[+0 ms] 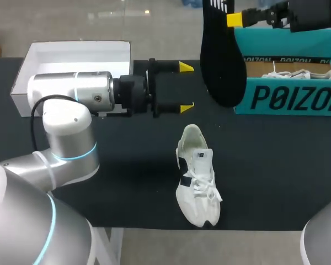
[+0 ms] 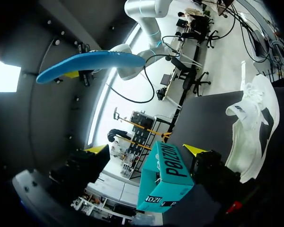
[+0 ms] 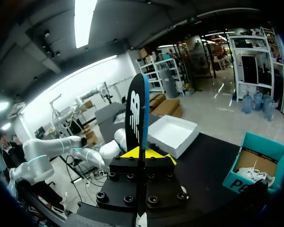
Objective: Take the shoe out of the shoebox, open the shoe tongue, remove and reinsert the insole, then place the shoe into the shoebox
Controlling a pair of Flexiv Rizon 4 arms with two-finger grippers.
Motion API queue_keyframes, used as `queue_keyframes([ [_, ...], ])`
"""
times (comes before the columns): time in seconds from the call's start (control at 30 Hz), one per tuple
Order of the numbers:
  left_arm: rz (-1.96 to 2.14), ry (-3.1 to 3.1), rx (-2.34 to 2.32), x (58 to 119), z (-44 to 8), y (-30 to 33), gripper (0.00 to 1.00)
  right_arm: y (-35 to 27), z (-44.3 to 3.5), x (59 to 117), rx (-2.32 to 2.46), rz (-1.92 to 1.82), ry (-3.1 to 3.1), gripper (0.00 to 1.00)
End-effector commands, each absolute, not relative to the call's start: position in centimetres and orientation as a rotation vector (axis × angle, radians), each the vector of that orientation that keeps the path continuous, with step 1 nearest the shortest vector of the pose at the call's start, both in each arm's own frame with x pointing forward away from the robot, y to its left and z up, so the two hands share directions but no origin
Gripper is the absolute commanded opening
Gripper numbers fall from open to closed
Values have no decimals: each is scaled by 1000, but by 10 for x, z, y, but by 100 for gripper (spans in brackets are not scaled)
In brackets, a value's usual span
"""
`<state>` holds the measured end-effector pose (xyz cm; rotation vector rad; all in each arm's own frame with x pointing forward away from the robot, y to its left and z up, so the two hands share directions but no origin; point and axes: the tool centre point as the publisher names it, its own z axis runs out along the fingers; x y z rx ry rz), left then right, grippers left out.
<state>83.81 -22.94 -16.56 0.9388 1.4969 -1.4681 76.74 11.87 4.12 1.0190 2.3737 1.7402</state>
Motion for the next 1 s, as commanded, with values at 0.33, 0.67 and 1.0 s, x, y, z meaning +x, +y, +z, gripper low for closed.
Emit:
queue_keyframes([
  [0.33, -1464, 1508, 947, 840, -163, -232, 100, 121, 41, 769, 1023, 1737, 2373, 0],
  [0.67, -1464, 1508, 947, 840, -163, -232, 100, 121, 41, 769, 1023, 1737, 2373, 0],
  [1.0, -1464, 1508, 947, 840, -163, -232, 100, 91, 32, 764, 1107, 1857, 2363, 0],
])
